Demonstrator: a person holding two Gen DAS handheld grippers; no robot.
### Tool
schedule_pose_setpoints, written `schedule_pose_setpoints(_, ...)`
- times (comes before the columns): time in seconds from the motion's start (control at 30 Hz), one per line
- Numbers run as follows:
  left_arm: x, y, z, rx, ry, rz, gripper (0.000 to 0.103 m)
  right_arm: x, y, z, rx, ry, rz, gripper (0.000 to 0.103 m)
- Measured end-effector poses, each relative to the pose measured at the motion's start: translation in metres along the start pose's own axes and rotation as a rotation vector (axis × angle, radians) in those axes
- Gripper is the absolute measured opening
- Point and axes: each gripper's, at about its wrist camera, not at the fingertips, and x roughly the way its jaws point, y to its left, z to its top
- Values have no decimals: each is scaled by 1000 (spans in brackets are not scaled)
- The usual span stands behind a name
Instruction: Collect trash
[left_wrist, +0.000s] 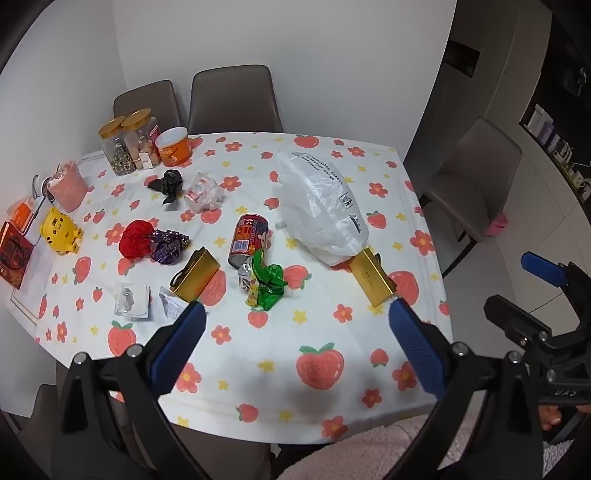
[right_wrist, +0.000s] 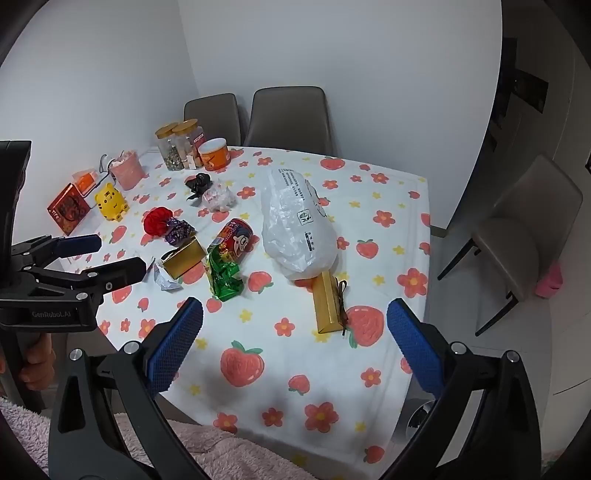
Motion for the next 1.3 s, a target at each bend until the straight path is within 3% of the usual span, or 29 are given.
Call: schedule_pose_setpoints(1.3, 0, 0, 0, 1, -4, 2, 99, -2, 6, 4, -9, -2, 17, 96)
